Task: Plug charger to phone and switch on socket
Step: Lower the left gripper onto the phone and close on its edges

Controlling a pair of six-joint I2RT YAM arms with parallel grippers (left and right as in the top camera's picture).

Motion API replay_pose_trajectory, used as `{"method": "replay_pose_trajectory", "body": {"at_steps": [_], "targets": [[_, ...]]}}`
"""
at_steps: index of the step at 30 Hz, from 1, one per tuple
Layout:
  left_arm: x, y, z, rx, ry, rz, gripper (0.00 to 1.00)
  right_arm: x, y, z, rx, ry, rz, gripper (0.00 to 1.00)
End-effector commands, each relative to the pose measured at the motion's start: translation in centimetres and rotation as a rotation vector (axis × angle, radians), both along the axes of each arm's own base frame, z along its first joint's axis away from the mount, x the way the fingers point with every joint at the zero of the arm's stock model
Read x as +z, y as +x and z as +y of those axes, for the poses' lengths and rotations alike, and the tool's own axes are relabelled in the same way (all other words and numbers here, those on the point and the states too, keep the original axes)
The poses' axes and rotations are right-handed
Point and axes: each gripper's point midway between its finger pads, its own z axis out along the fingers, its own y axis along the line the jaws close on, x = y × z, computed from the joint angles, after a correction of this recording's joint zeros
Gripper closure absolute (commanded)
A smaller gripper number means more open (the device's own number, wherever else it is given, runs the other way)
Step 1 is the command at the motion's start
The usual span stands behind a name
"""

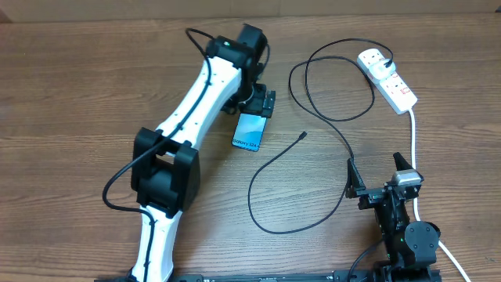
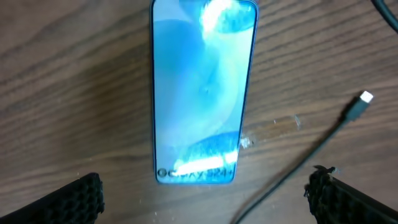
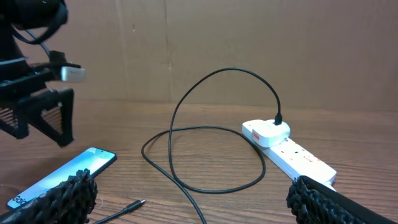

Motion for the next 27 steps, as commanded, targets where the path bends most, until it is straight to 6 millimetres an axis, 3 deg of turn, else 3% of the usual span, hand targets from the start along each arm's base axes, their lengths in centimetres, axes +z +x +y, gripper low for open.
{"method": "replay_pose_trajectory", "body": {"at_steps": [1,7,17,27], "targets": [[0.1,1.3,0.0,0.004,0.074,-0.080,0.00,-0.2,0.0,0.0,-0.001,0.006,-0.001,0.00],[0.1,2.3,0.2,0.075,0.117,-0.135,0.00,-0.2,0.0,0.0,-0.001,0.006,-0.001,0.00],[-0.6,2.0,-0.4,0.069,0.088,-0.114,0.00,-0.2,0.0,0.0,-0.001,0.006,-0.001,0.00],[-3.6,1.9,-0.3,0.069,0.089,-0.111,0.00,-0.2,0.0,0.0,-0.001,0.006,-0.001,0.00]]}}
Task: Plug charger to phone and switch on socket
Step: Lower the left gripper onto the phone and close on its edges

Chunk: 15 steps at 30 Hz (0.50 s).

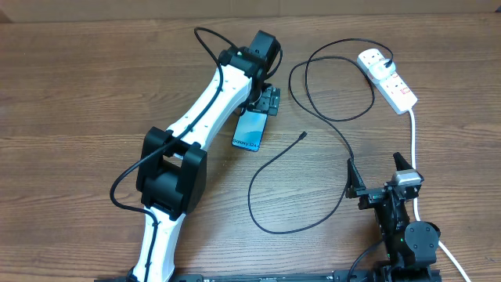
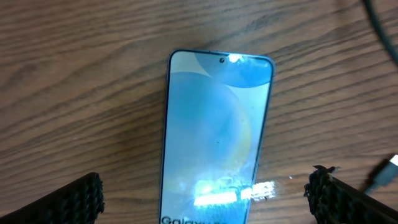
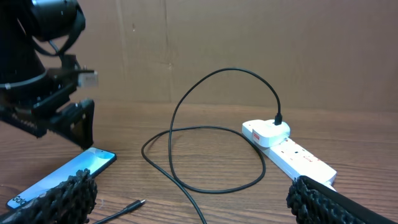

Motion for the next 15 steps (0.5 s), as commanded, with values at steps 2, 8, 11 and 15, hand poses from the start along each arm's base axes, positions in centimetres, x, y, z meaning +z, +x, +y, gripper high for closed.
{"method": "replay_pose_trajectory", "body": {"at_steps": [2,8,11,15], "targets": [[-2.4,-0.5,0.1,0.010,0.008,0.031,0.00,-0.2,0.0,0.0,-0.001,0.006,-0.001,0.00],[-3.9,-0.9,0.0,0.005,-0.006,0.042,0.00,-0.2,0.0,0.0,-0.001,0.006,-0.001,0.00],[-4.0,-1.2,-0.3,-0.006,-0.026,0.057,0.00,-0.2,0.0,0.0,-0.001,0.006,-0.001,0.00],[-4.0,-1.2,-0.5,-0.008,-0.028,0.055,0.01,-0.2,0.0,0.0,-0.001,0.006,-0.001,0.00]]}}
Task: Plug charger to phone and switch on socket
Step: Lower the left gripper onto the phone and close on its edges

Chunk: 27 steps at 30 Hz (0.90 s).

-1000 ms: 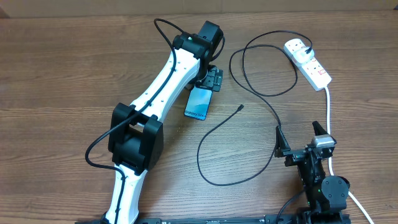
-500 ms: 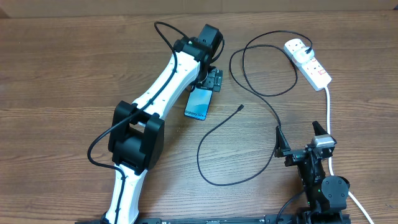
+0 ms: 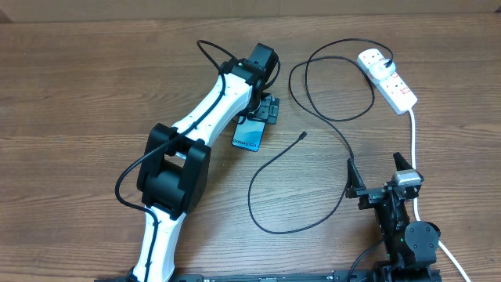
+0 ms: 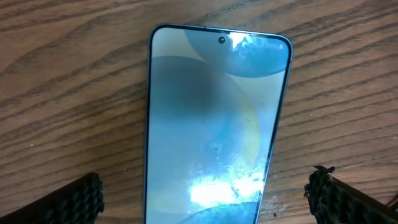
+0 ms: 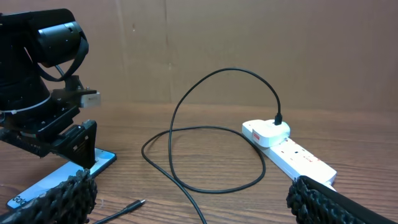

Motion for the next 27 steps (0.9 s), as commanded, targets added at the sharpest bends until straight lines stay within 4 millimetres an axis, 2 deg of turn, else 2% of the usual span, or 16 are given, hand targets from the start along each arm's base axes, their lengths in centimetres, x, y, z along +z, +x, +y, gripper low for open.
{"method": "replay_pose_trajectory", "body": {"at_steps": [1,6,15,27], "targets": [[-0.8,-0.5,-0.3,-0.005,-0.012,0.030,0.03,-0.2,0.0,0.0,-0.001,0.006,-0.001,0.00],[-0.9,-1.6,-1.4,-0.063,-0.073,0.083,0.02,-0.2,0.0,0.0,-0.001,0.006,-0.001,0.00],[-0.6,0.6,1.2,0.001,0.077,-0.030,0.00,-0.2,0.0,0.0,-0.001,0.006,-0.001,0.00],[-1.0,0.9,0.0,-0.009,0.018,-0.040,0.00,-0.2,0.0,0.0,-0.001,0.006,-0.001,0.00]]}}
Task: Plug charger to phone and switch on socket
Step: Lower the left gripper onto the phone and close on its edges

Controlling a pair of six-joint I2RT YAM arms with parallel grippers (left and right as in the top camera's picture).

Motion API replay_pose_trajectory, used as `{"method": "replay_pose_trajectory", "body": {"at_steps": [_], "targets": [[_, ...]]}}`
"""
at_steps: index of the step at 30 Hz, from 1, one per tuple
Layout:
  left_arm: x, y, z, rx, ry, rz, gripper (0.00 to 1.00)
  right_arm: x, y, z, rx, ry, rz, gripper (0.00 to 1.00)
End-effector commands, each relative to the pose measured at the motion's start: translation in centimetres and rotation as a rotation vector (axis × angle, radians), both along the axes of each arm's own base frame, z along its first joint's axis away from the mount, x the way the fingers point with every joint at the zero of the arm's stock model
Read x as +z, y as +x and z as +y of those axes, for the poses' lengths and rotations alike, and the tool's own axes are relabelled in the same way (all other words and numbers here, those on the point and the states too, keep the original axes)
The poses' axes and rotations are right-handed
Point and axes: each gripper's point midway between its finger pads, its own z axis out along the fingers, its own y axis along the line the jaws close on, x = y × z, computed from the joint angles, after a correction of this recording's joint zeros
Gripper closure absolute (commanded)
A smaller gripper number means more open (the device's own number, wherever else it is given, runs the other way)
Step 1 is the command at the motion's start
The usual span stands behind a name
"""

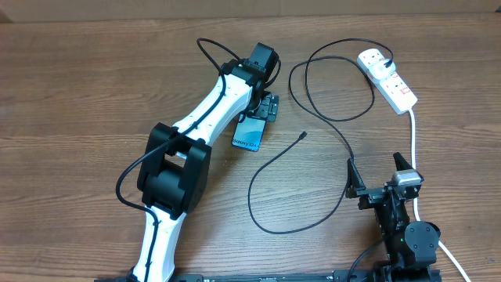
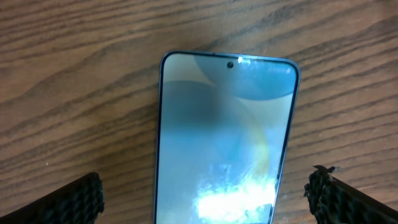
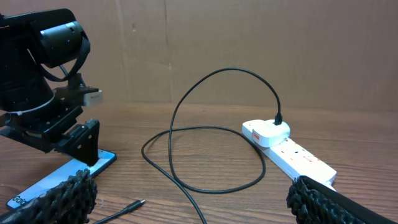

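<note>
A blue-screened phone (image 1: 249,133) lies flat on the wooden table, filling the left wrist view (image 2: 224,137). My left gripper (image 1: 264,108) hovers open over the phone's top end, its fingers (image 2: 62,202) either side of it. The black charger cable (image 1: 313,117) loops across the table; its free plug (image 1: 303,135) lies right of the phone, also low in the right wrist view (image 3: 135,203). The white charger (image 1: 374,58) sits in the white socket strip (image 1: 395,86). My right gripper (image 1: 380,188) rests open near the table's front edge, far from everything.
The socket strip's white lead (image 1: 413,141) runs down the right side past my right arm. A brown cardboard wall (image 3: 249,43) stands behind the table.
My left gripper has shifted slightly, so the phone's top edge sits a little lower in its view. The right arm, cable and socket strip are unchanged.
My left gripper was open above the phone's lower end with the cable plug in its view. Then it stood over the phone's top end, then lower and closer. It stays there now, open. The right arm has kept still.
</note>
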Motion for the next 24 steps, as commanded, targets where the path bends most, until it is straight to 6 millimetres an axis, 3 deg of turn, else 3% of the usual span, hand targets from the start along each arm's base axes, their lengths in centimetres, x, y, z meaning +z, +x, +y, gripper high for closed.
{"method": "replay_pose_trajectory", "body": {"at_steps": [1,15,24], "targets": [[-0.9,-0.3,-0.3,0.000,-0.006,0.017,0.00,-0.2,0.0,0.0,-0.001,0.007,-0.001,0.00],[-1.9,0.0,-0.2,0.002,-0.003,0.000,0.00,-0.2,0.0,0.0,-0.001,0.007,-0.001,0.00],[-5.2,-1.5,-0.3,-0.006,0.001,0.101,0.00,-0.2,0.0,0.0,-0.001,0.007,-0.001,0.00]]}}
